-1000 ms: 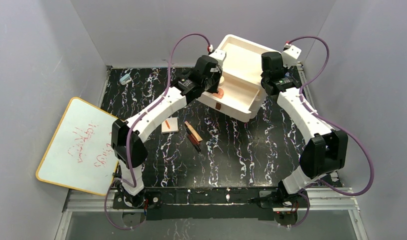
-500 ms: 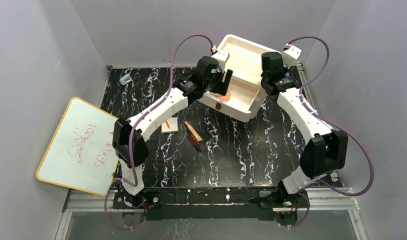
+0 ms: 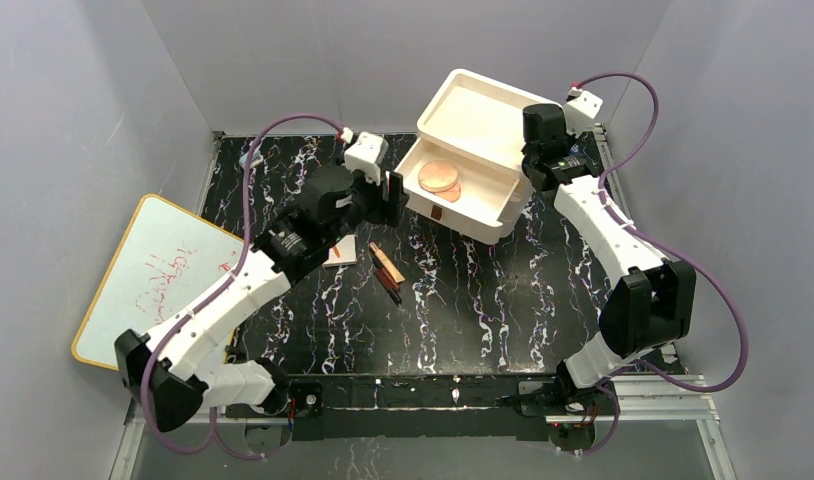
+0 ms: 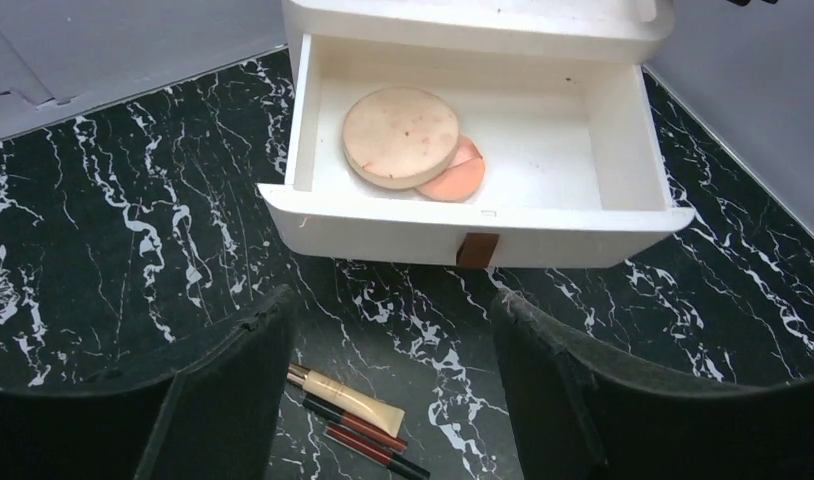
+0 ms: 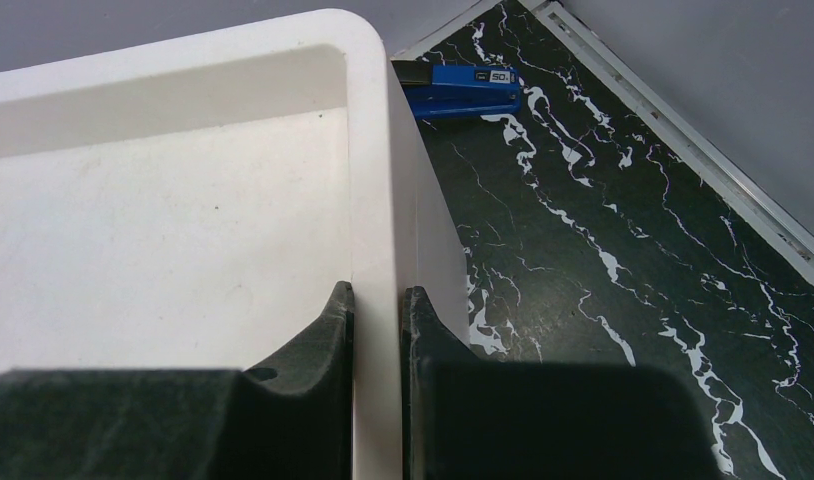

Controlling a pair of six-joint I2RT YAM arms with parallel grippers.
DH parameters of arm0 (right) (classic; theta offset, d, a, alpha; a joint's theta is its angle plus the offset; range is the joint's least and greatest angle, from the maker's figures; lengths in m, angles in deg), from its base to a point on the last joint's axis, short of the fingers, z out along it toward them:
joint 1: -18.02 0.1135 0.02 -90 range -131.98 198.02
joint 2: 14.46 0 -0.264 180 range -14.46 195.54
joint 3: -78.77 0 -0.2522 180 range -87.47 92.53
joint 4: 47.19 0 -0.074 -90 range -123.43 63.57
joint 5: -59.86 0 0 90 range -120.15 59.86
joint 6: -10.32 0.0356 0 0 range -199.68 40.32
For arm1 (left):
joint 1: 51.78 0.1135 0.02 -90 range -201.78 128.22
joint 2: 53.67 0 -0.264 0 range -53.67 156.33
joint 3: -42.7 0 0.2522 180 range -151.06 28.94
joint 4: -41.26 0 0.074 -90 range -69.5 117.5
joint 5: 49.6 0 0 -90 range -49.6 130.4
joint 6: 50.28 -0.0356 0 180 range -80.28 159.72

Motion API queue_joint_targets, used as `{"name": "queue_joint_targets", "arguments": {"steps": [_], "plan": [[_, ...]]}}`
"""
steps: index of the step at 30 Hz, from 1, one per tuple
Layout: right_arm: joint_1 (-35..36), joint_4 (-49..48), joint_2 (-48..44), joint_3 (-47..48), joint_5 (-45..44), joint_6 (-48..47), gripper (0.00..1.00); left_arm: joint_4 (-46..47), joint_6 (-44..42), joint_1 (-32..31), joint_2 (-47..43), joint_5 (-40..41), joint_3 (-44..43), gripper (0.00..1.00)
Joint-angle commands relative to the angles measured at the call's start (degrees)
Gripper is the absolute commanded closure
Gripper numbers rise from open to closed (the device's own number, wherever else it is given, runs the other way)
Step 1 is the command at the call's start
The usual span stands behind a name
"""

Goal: Organize the makeup

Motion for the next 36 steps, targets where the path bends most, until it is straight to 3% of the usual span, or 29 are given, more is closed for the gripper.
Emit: {"name": "queue_joint_targets", "arguments": {"steps": [1, 6, 18, 36], "plan": [[-1.0, 13.2, 4.7, -4.8, 3.4, 1.2, 0.99, 4.7, 1.9, 0.2, -2.6, -3.1, 7.8, 0.31], [-1.1, 13.6, 3.8, -6.2, 3.8, 2.1, 0.99, 11.6, 4.3, 0.2, -0.5, -7.1, 13.1, 0.32], [-1.0, 13.7, 2.5, -8.5, 3.6, 2.4, 0.99, 25.8, 7.3, 0.2, 6.0, -4.5, 16.1, 0.35], [-1.0, 13.8, 3.0, -8.4, 4.7, 2.3, 0.99, 31.0, 5.9, 0.1, 24.5, -5.9, -0.9, 0.37]]}}
